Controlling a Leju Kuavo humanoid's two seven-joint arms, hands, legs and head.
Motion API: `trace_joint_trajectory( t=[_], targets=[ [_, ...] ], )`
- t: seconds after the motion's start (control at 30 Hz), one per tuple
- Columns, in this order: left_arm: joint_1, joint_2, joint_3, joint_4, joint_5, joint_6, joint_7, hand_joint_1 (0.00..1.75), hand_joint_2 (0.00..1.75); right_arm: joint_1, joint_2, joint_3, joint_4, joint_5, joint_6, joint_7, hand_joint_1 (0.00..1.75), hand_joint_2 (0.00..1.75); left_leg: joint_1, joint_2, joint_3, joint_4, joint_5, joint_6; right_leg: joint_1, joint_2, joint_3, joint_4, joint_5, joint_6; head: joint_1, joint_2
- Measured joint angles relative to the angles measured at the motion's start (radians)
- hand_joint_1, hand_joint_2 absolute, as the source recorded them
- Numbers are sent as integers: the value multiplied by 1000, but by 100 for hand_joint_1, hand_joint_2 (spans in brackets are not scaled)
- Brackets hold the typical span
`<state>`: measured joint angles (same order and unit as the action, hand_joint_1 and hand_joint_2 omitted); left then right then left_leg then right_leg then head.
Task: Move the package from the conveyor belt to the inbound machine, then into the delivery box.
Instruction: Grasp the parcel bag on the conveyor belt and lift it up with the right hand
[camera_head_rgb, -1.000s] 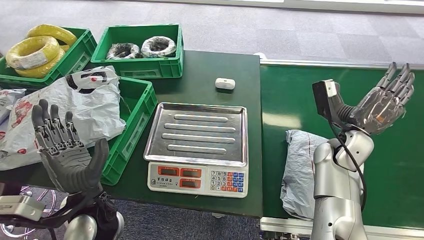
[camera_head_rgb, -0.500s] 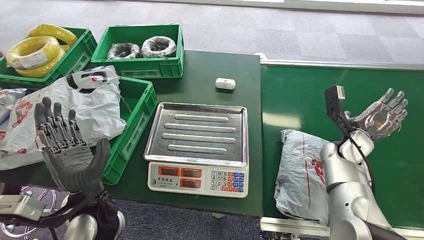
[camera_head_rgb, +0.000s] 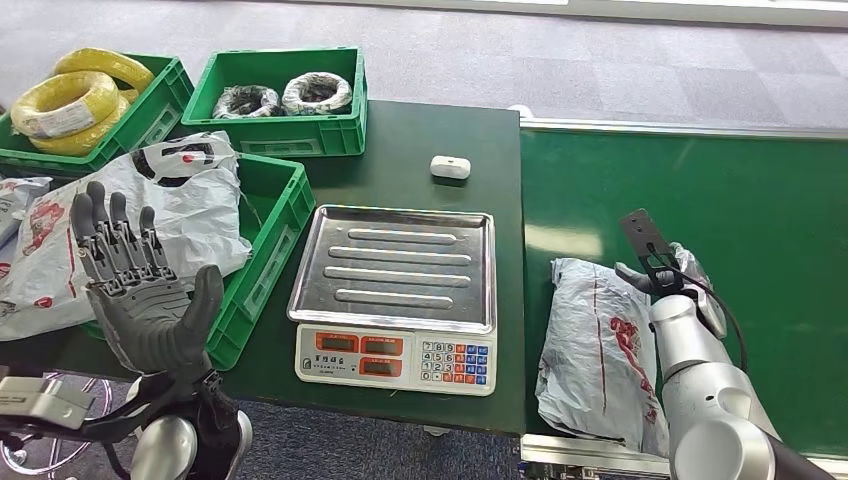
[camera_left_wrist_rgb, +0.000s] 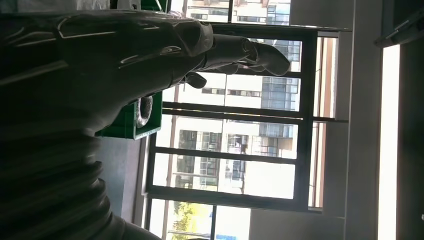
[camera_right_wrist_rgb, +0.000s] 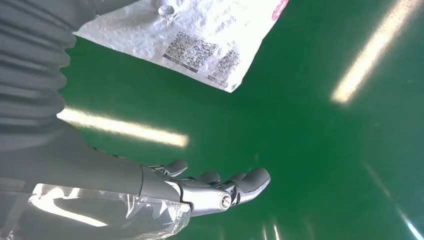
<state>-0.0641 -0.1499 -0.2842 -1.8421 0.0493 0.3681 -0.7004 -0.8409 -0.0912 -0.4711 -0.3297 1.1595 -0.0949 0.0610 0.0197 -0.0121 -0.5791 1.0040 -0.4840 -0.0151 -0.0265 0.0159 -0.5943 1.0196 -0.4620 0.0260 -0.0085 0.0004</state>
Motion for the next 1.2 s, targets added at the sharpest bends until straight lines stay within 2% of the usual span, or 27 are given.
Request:
trace_joint_trajectory(
  t=[0.2,0.53,0.67,0.8,0.83,0.97,1.07,1.2],
  targets=[
    [-8,-4,4,10,0,-2,0,0,175,-13,0,-24,22,-1,43,0,0,0,0,0,0,0,0,0,0,0,0,0,0,0,0,0],
    [-28,-10,13,41,2,-37,0,0,175,-22,2,-51,45,-38,316,-38,0,0,0,0,0,0,0,0,0,0,0,0,0,0,0,0],
    [-41,-14,21,56,2,-43,0,0,175,-24,5,-51,47,-34,355,-49,0,0,0,0,0,0,0,0,0,0,0,0,0,0,0,0],
    [-43,-19,24,65,3,-44,0,0,175,-27,6,-51,48,-33,357,-49,165,0,0,0,0,0,0,0,0,0,0,0,0,0,0,0],
    [-43,-19,25,66,3,-44,0,0,175,-28,6,-51,49,-33,354,-49,168,0,0,0,0,0,0,0,0,0,0,0,0,0,0,0],
    [-42,-21,27,68,-2,-34,0,0,175,-33,16,-51,49,-33,347,-84,169,175,0,0,0,0,0,0,0,0,0,0,0,0,0,0],
    [-41,-19,27,68,-4,-26,0,0,175,-38,27,-50,49,-33,360,-132,169,175,0,0,0,0,0,0,0,0,0,0,0,0,0,0],
    [-36,-14,27,68,0,-18,0,0,175,-41,39,-45,49,-29,361,-148,173,175,0,0,0,0,0,0,0,-1,0,0,0,0,0,0]
  ],
)
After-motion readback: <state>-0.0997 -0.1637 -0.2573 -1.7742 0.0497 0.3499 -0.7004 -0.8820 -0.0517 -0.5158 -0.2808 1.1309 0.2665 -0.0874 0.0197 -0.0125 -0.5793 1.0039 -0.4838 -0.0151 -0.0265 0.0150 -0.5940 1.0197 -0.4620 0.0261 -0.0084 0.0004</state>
